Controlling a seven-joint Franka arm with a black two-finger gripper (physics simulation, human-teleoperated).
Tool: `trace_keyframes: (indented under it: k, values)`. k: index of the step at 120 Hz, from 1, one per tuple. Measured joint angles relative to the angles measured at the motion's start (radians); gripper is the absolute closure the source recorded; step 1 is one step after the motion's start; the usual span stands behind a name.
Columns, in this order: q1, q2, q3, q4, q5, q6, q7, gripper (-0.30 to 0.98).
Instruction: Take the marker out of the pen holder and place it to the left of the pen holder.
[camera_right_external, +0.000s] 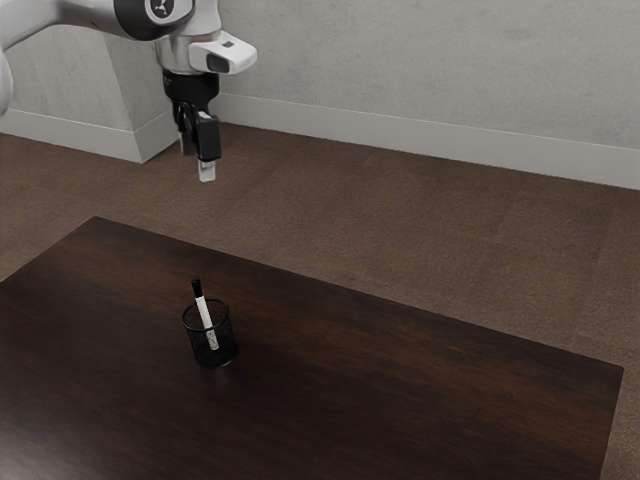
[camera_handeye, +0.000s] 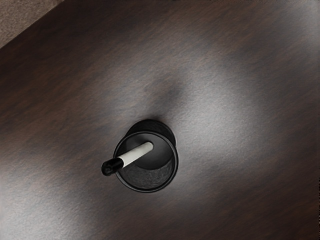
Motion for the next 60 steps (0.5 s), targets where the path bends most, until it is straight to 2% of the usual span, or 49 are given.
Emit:
trace_keyframes:
  k: [30, 53, 60]
  values:
    - [-0.036, 0.030, -0.006, -0.001, -0.011, -0.001, 0.023, 0.00]
    - [0.013, 0.178, 0.005, -0.003, -0.009, -0.001, 0.034, 0.00]
    - [0.039, 0.225, 0.005, -0.003, -0.032, -0.001, 0.037, 0.00]
